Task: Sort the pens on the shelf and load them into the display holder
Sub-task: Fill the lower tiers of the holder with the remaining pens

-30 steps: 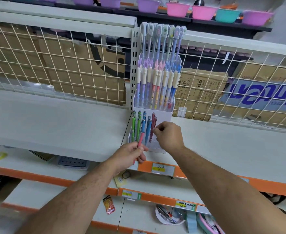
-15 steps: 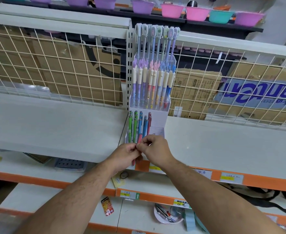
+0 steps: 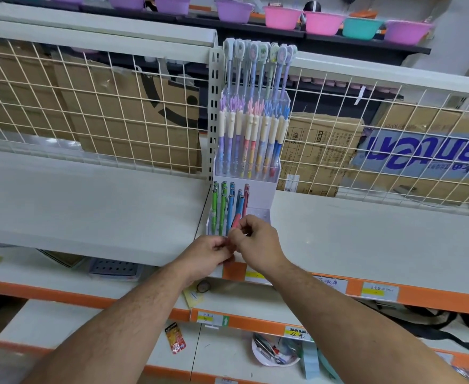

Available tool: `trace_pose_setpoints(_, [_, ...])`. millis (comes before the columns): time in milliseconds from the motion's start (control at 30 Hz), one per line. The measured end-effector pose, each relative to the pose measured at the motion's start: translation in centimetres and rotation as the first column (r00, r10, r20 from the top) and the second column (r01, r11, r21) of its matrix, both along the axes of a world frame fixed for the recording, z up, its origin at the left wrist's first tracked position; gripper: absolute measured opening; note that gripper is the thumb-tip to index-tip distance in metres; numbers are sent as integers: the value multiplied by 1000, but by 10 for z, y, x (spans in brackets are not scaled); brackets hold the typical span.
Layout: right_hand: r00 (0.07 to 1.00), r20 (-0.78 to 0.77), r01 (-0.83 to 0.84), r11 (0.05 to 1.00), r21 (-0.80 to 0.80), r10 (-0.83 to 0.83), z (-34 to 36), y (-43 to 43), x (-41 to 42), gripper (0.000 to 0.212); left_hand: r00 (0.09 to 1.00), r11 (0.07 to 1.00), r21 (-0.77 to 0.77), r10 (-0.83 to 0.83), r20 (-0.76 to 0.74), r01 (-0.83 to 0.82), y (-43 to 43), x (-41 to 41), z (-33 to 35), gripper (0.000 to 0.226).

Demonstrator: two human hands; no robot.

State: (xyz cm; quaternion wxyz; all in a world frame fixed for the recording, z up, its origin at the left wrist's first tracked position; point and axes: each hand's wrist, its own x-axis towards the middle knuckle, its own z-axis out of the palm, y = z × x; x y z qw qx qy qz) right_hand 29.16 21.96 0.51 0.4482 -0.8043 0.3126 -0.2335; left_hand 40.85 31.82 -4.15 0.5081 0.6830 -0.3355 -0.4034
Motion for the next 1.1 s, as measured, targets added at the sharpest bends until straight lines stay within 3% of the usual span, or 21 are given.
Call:
trace_pose_setpoints(167, [1000,-16,-17,999,-41,17,3,1,1,11,1000,1000,-15,0,1,0,0,0,-1,11])
trace_pose_setpoints(367, [992,105,69,996,48,-73,31,-23,-4,5,974,997,73,-51,220,36,0,0,3,14])
trace_pose_setpoints(533, [978,151,153,987,-49,-145,52,-43,-8,15,781,980,195,-156,605,45,-2,-3,5,21])
trace_pose_setpoints(600, [980,135,159,983,-96,-145,52,-45,-7,14,721,976,214,-183,668,49,-3,-3,5,22])
trace_pose_setpoints(767, [988,92,135,984,-120,-124,45,-42,2,16,683,970,242,-203,702,40,-7,-4,7,22])
trace_pose_setpoints(967, [992,45,120,979,-167,-114,38,-41,8,5,701,964,264,-213,681,37,-9,-3,8,19])
trace_pose_setpoints(1100, [993,27,115,977,-178,-112,36,-42,9,9,706,964,263,-213,675,40,-11,-2,7,18])
